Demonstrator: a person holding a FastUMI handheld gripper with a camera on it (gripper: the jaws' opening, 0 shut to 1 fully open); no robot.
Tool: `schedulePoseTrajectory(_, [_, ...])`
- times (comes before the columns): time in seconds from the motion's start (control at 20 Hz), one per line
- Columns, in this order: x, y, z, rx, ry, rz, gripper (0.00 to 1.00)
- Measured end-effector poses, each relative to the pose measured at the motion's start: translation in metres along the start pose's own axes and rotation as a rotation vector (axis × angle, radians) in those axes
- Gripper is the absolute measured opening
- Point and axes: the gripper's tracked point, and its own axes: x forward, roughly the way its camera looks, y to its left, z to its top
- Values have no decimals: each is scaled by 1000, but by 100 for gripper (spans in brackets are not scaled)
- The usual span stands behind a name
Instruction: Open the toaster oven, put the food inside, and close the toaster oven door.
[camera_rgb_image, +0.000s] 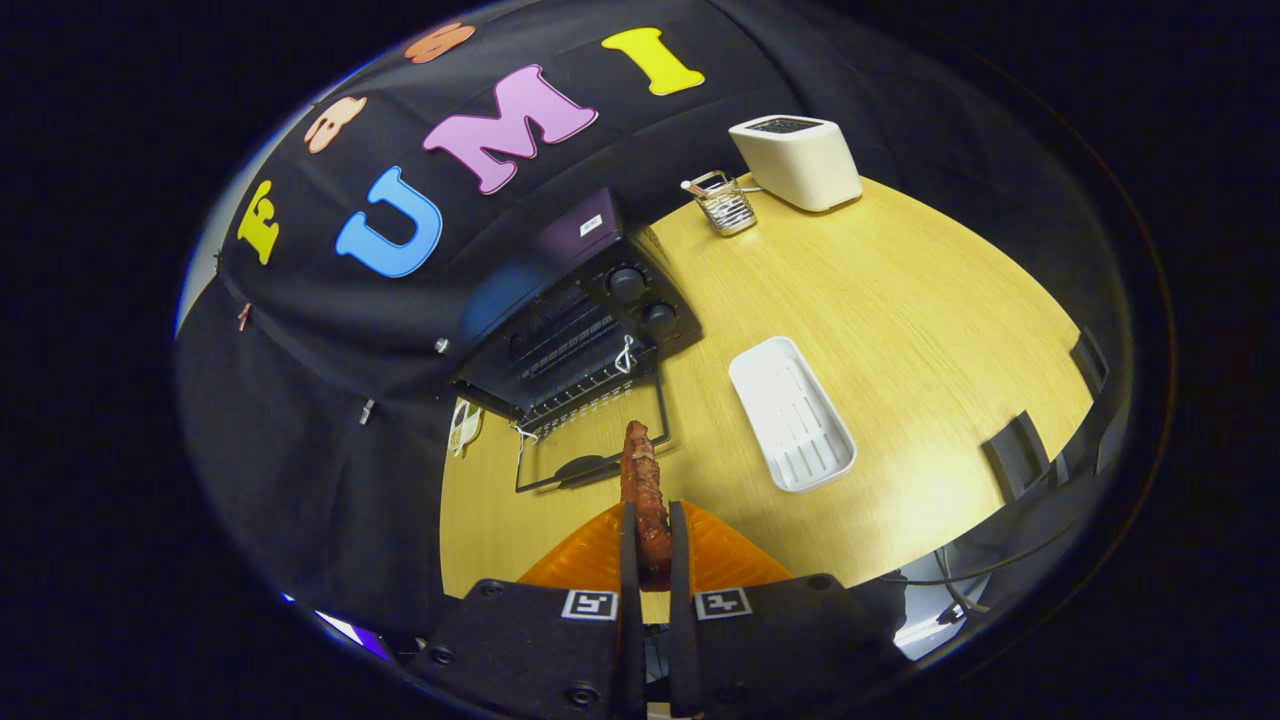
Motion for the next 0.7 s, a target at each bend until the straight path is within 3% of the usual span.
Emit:
schedulePoseTrajectory(0.25, [23,53,-3,-14,-25,44,13])
schedulePoseTrajectory(0.7, [113,122,46,-21,-152,116,13])
